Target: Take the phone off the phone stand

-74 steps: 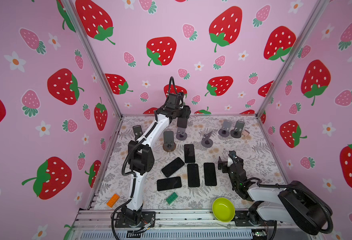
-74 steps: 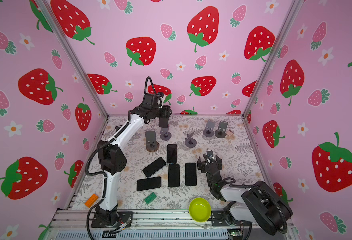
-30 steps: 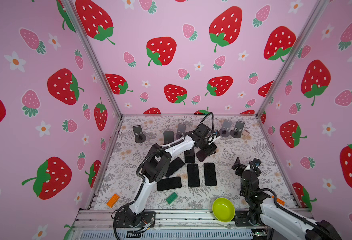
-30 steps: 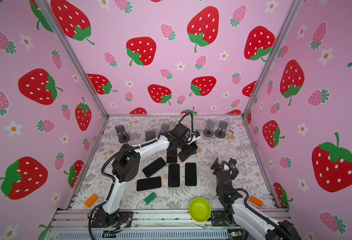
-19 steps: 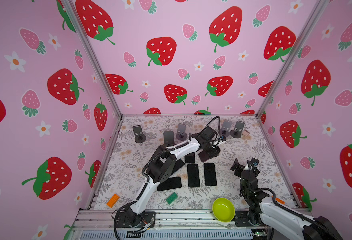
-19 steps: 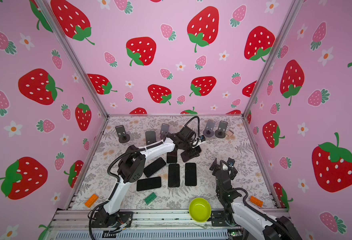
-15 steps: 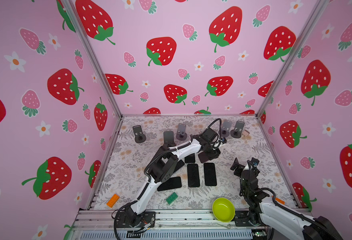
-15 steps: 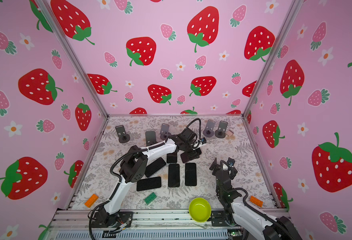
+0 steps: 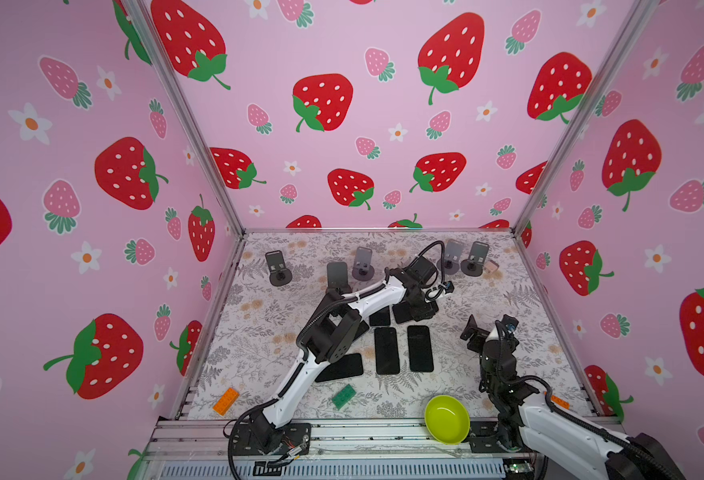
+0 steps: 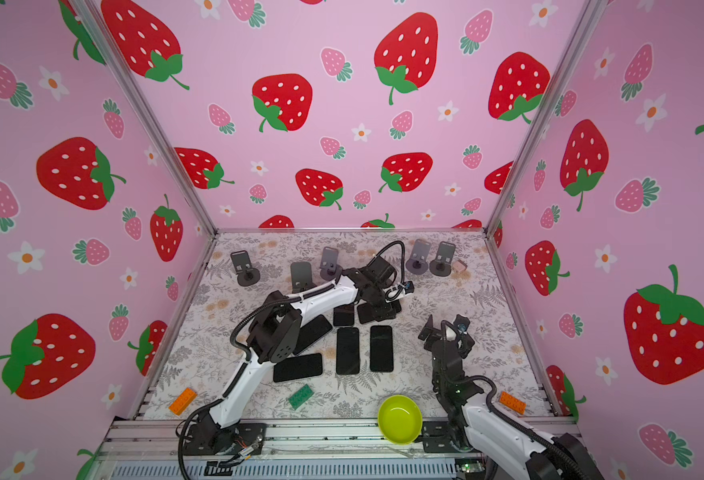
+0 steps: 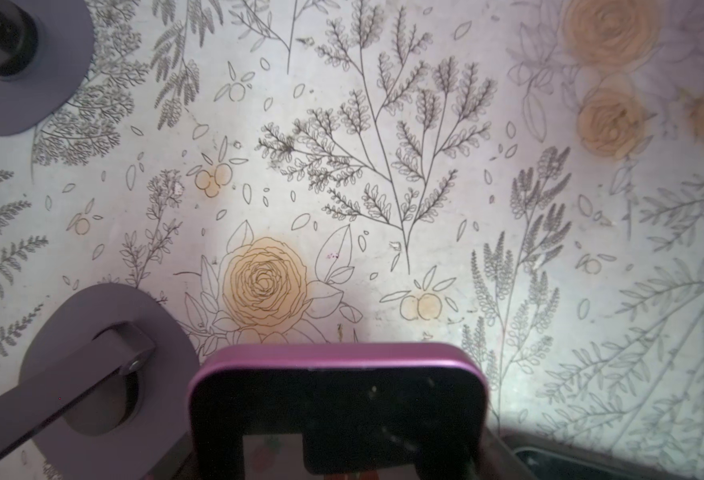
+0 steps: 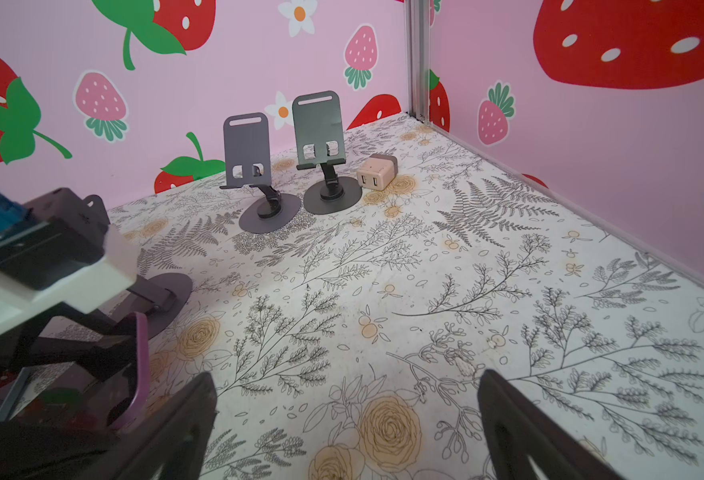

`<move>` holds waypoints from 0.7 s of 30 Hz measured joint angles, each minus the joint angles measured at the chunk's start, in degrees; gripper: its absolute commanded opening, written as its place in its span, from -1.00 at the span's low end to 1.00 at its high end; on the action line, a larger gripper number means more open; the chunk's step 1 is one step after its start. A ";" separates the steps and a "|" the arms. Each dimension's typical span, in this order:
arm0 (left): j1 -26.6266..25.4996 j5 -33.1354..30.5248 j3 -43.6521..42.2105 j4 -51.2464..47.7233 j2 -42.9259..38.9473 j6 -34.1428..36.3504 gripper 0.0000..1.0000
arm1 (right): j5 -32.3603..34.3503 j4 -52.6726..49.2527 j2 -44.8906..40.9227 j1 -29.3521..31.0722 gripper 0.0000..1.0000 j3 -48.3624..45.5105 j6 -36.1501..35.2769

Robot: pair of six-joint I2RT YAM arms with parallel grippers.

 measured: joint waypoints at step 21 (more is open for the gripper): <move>-1.64 -1.44 4.81 -4.48 3.41 4.04 0.55 | -0.66 1.31 -0.83 -0.22 0.99 0.00 -0.44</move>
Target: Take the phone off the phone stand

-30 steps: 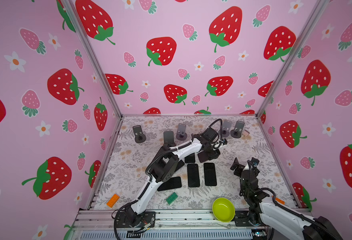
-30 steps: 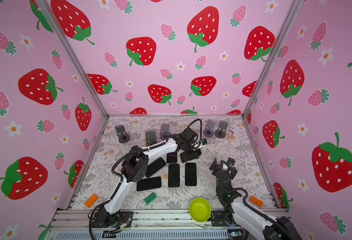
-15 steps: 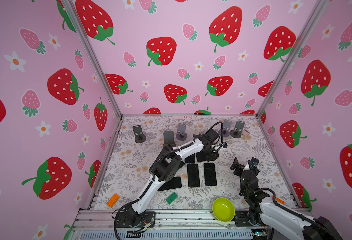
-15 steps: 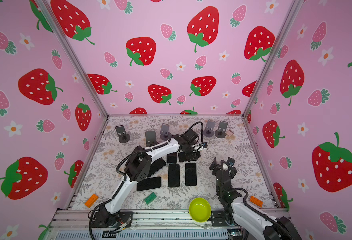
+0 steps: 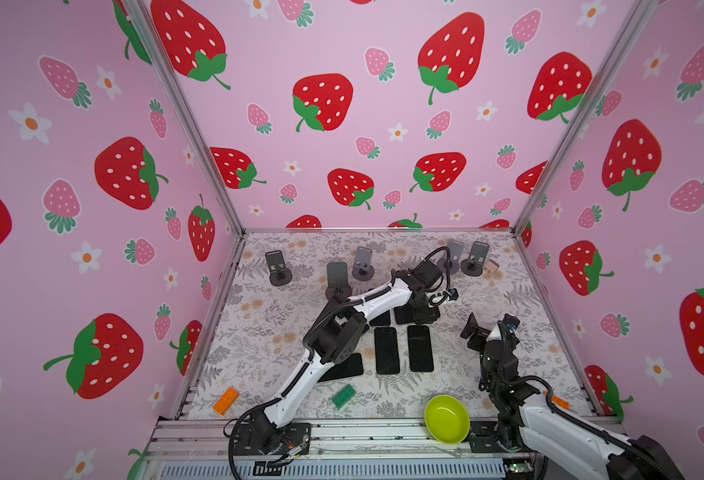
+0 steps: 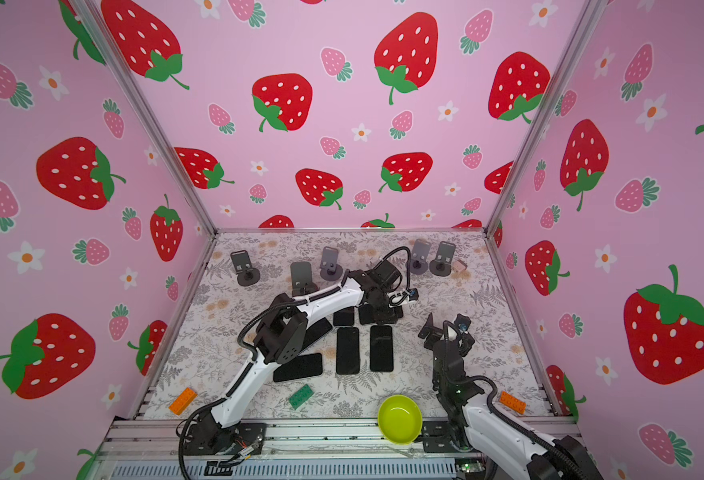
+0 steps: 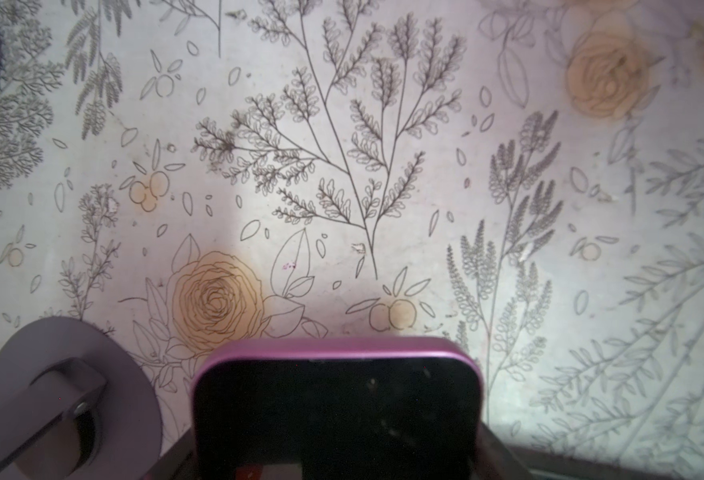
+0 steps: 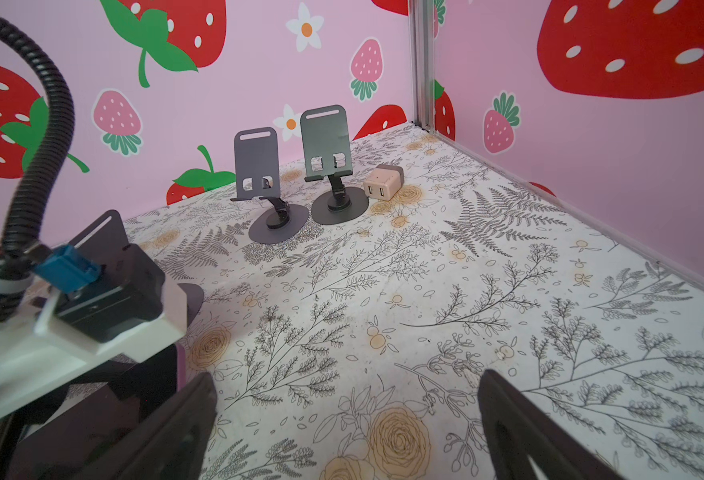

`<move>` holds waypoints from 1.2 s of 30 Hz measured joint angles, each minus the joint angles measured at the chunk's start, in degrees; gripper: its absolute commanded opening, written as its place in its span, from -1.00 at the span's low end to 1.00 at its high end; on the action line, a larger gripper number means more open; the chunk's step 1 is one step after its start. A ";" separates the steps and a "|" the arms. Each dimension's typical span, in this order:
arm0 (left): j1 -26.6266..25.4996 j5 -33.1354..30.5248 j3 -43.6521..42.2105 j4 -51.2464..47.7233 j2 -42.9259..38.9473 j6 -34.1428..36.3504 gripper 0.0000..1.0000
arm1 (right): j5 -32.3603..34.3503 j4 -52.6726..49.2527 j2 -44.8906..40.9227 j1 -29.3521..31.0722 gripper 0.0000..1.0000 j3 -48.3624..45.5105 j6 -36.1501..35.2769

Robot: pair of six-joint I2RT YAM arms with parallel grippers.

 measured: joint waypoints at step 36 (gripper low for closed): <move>-0.26 2.49 -6.45 -0.35 -18.49 -3.74 0.69 | -1.05 0.90 1.29 0.00 0.99 -0.02 -1.03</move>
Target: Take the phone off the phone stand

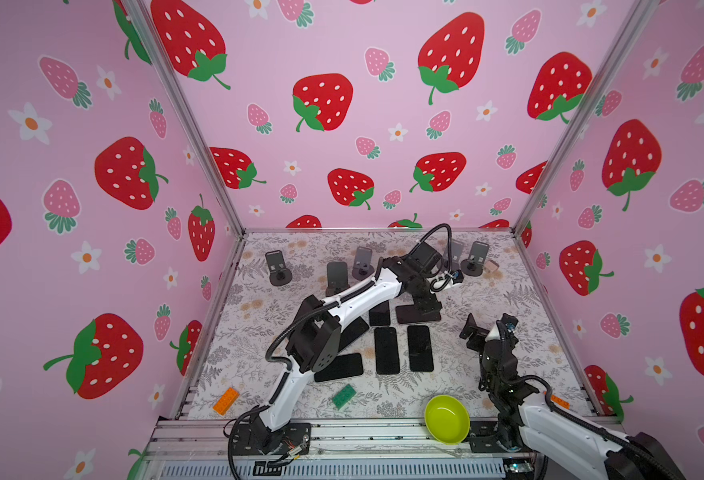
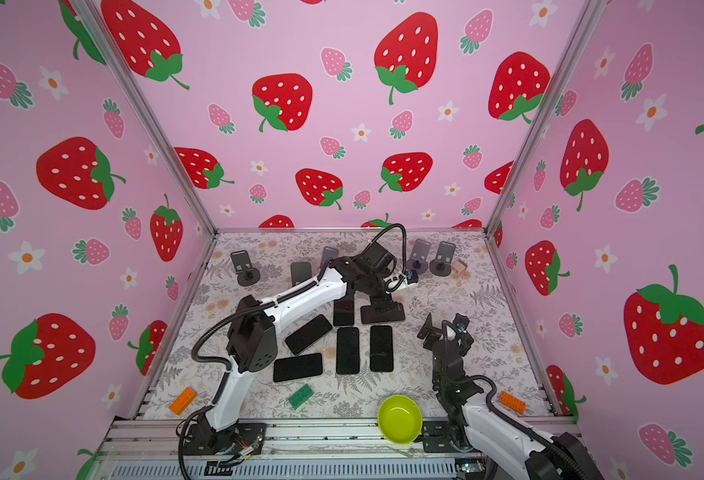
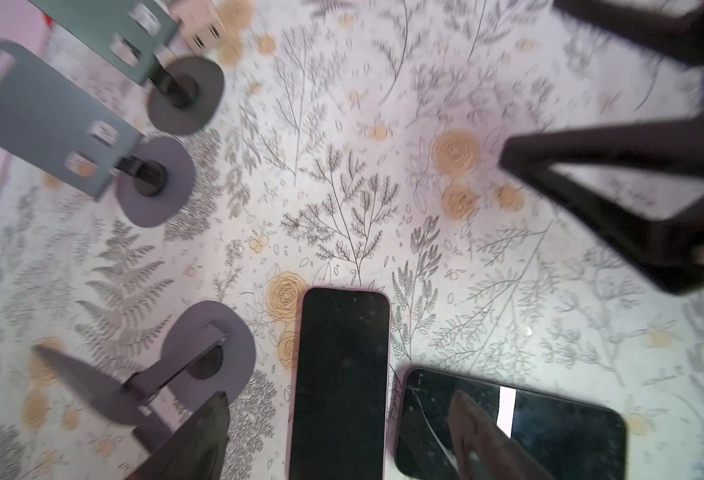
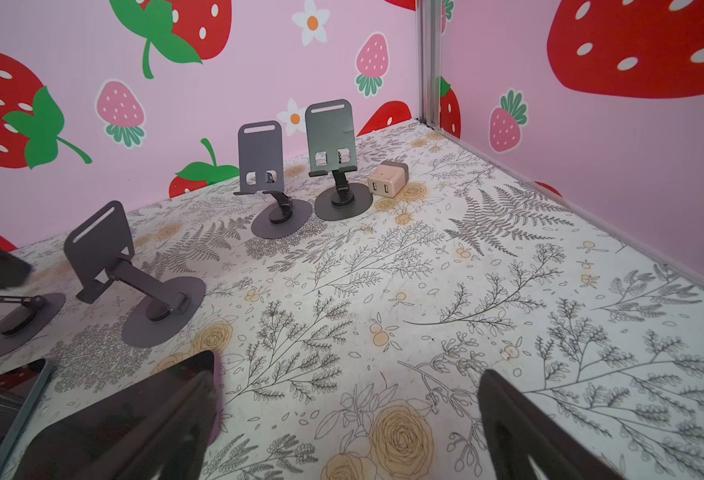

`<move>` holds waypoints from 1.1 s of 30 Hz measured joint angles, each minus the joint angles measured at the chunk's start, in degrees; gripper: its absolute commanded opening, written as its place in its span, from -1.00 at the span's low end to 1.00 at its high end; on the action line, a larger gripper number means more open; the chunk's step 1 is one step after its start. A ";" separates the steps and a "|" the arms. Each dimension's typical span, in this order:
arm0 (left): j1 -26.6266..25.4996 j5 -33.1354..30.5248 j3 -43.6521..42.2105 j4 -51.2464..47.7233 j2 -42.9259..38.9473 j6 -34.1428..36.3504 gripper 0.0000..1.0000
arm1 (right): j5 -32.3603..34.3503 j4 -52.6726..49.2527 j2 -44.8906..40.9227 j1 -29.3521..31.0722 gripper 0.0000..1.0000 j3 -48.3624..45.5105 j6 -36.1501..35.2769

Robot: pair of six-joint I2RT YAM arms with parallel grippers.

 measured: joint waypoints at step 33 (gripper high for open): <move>31.69 -37.55 -85.53 40.35 -68.85 -48.15 0.99 | 14.58 3.72 -1.57 -2.91 0.99 6.60 -13.57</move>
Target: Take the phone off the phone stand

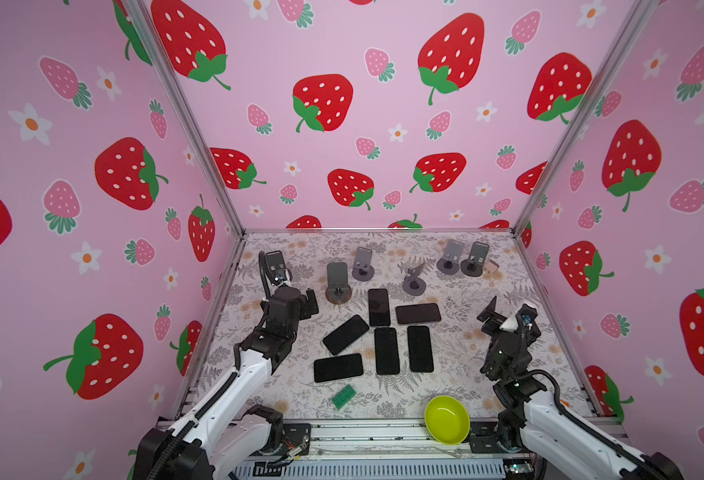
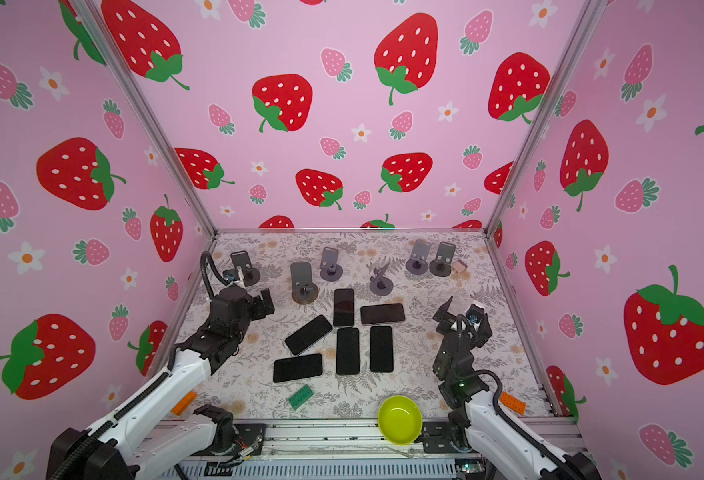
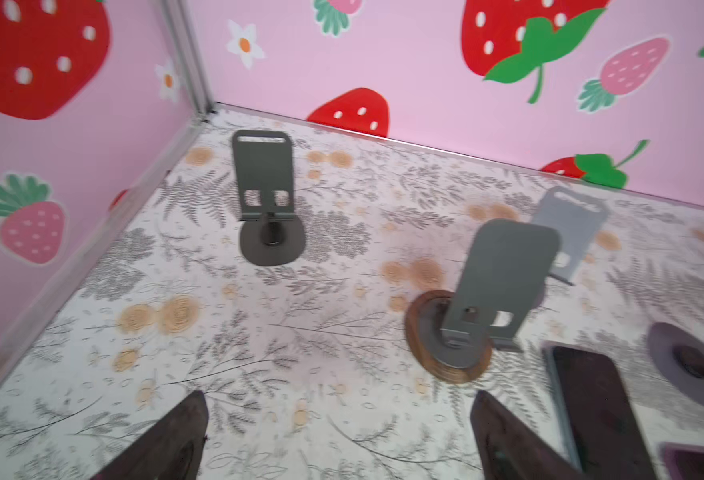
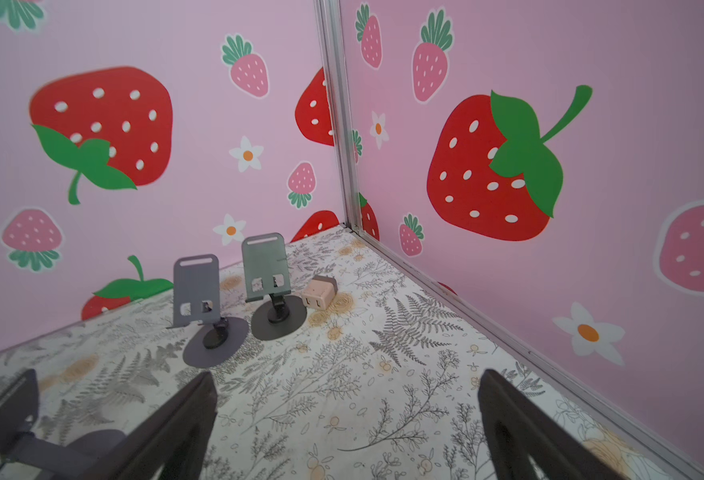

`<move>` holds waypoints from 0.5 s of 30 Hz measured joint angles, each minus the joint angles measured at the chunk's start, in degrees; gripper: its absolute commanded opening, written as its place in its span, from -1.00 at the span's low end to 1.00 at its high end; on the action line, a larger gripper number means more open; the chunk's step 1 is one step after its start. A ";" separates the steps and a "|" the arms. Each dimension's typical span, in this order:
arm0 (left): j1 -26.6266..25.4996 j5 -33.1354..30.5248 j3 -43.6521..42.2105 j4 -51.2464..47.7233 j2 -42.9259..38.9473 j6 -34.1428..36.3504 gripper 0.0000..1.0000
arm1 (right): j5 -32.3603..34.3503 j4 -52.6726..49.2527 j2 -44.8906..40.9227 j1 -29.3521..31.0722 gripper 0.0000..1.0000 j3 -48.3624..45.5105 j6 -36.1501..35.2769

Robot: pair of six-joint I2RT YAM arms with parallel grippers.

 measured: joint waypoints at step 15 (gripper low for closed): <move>9.16 2.80 -11.69 28.92 17.18 13.92 0.99 | -29.73 21.77 20.15 -16.96 0.99 -5.22 -15.41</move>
